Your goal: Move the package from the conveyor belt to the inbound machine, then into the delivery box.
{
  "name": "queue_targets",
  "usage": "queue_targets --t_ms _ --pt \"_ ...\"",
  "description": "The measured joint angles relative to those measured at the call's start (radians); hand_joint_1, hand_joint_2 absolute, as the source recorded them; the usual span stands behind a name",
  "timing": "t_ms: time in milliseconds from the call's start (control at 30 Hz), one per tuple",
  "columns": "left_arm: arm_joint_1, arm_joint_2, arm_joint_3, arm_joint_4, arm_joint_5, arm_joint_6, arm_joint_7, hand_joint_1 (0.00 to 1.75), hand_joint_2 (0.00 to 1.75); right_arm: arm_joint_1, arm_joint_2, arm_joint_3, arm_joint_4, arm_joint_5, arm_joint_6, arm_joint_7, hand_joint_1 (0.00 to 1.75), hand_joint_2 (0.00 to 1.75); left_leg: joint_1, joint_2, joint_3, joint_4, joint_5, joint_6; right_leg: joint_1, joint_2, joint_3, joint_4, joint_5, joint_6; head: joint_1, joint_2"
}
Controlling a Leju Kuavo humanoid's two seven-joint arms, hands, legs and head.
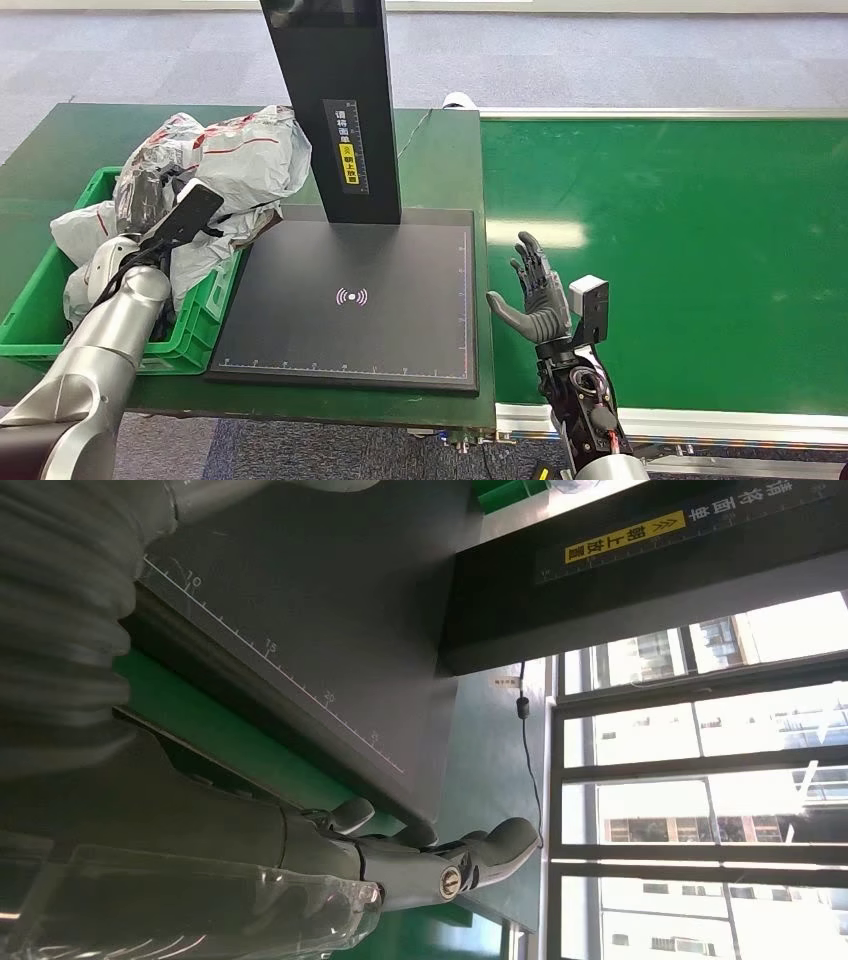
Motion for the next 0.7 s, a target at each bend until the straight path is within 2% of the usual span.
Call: queue_targets --t_ms 433,700 --pt "-0.017 0.007 0.008 0.014 0.007 0.008 0.011 1.75 1.75 0.000 0.000 0.000 0.000 0.001 0.001 0.000 0.00 1.75 0.000 0.001 0.000 0.000 0.000 0.000 0.000 0.000 0.000 0.000 0.000 0.000 0.000 0.000" --pt "-0.163 0.089 0.081 0.071 0.027 -0.002 0.077 1.75 1.75 0.004 -0.003 0.000 0.000 0.005 0.003 -0.010 0.00 1.75 0.001 0.002 -0.001 0.000 0.000 0.000 0.001 0.001 -0.002 0.000 0.000 0.000 0.000 0.000"
